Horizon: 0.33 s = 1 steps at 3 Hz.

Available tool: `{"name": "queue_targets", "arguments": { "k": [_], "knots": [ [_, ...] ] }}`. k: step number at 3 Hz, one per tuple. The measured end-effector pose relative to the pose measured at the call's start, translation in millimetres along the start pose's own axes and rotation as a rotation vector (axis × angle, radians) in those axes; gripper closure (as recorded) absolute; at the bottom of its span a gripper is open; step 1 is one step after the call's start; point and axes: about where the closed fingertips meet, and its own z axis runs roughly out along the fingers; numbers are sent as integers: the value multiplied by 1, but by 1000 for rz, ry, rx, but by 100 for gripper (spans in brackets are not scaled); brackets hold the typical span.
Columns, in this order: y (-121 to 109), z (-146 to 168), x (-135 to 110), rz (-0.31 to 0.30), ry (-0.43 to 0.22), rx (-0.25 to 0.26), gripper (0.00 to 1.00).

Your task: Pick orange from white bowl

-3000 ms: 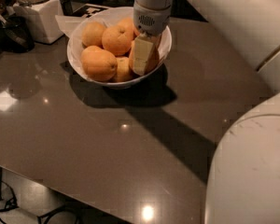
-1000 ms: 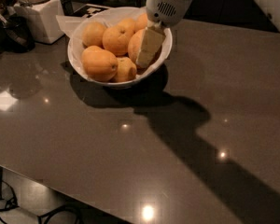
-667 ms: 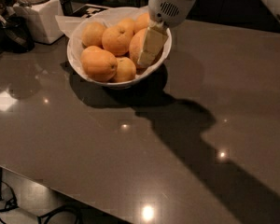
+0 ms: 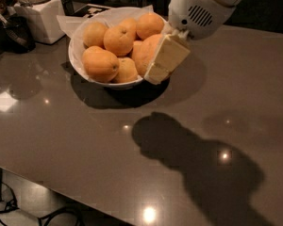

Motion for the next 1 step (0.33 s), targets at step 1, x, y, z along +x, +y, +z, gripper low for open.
{"name": "queue_targets", "arguments": {
  "k": [1],
  "knots": [
    [1,0,0,1,-1,-1,100]
  ]
}}
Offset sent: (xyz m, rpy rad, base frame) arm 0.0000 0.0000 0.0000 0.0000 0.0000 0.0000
